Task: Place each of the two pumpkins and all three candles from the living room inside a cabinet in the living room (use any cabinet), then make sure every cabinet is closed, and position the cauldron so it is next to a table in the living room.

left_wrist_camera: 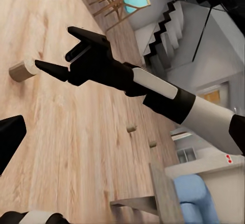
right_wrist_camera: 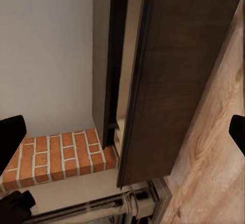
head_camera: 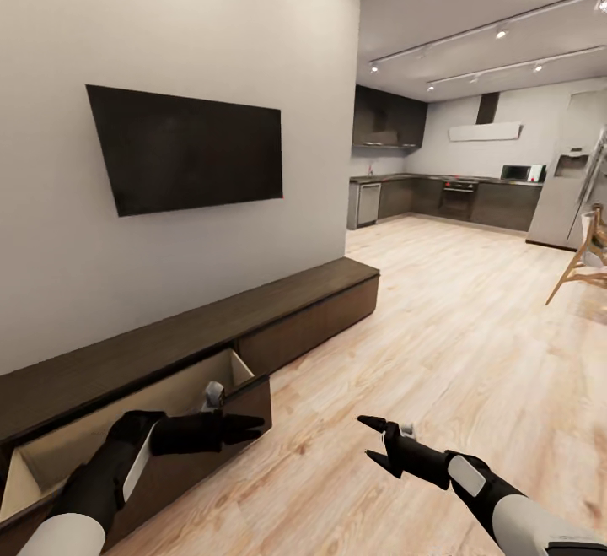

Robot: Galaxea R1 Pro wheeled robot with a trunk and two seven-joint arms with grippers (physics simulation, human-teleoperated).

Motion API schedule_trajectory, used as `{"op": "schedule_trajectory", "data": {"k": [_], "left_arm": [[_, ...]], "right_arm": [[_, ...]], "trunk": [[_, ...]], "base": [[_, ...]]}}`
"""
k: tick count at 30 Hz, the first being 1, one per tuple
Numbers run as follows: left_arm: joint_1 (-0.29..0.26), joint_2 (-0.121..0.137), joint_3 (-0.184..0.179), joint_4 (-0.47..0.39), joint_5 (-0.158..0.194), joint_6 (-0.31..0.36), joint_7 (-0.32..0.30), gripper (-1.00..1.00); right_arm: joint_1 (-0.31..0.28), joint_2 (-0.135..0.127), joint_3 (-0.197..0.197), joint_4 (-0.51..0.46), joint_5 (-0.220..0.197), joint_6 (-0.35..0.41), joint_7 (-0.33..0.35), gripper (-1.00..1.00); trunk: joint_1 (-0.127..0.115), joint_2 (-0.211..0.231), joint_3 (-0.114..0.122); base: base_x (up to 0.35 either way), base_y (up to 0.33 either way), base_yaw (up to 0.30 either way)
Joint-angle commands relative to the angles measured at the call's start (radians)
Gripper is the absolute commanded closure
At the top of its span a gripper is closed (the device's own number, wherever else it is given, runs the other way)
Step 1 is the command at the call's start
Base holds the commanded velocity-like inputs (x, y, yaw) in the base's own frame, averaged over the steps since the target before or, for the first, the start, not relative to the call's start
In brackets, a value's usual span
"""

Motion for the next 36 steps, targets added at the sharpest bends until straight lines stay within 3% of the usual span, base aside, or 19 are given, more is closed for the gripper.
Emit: {"op": "schedule_trajectory", "data": {"k": [1, 8, 16, 32, 36], "left_arm": [[0.0, 0.0, 0.0, -0.001, 0.0, 0.01, -0.002, -1.0], [0.0, 0.0, -0.001, -0.001, 0.0, 0.009, -0.002, -1.0], [0.0, 0.001, -0.034, -0.002, -0.002, 0.008, -0.001, -1.0], [0.0, 0.0, -0.037, -0.002, -0.002, 0.007, 0.0, -1.0], [0.0, 0.0, -0.037, -0.001, -0.002, 0.007, 0.0, -1.0]], "right_arm": [[-0.001, 0.0, 0.001, 0.005, -0.003, 0.006, 0.001, -1.0], [-0.001, -0.001, 0.001, 0.01, -0.003, -0.003, 0.001, -1.0], [-0.001, -0.001, 0.001, 0.011, -0.003, -0.01, 0.001, -1.0], [-0.001, -0.001, 0.001, 0.011, -0.003, -0.011, 0.002, -1.0], [-0.002, -0.001, 0.001, 0.011, -0.003, -0.013, 0.002, -1.0]], "trunk": [[-0.004, 0.007, 0.003], [-0.031, 0.056, 0.031], [-0.062, 0.112, 0.064], [-0.123, 0.224, 0.128], [-0.123, 0.224, 0.132]], "base": [[0.0, 0.0, -0.254], [0.0, 0.0, -0.251], [0.0, 0.0, -0.25], [0.0, 0.0, -0.25], [0.0, 0.0, -0.25]]}}
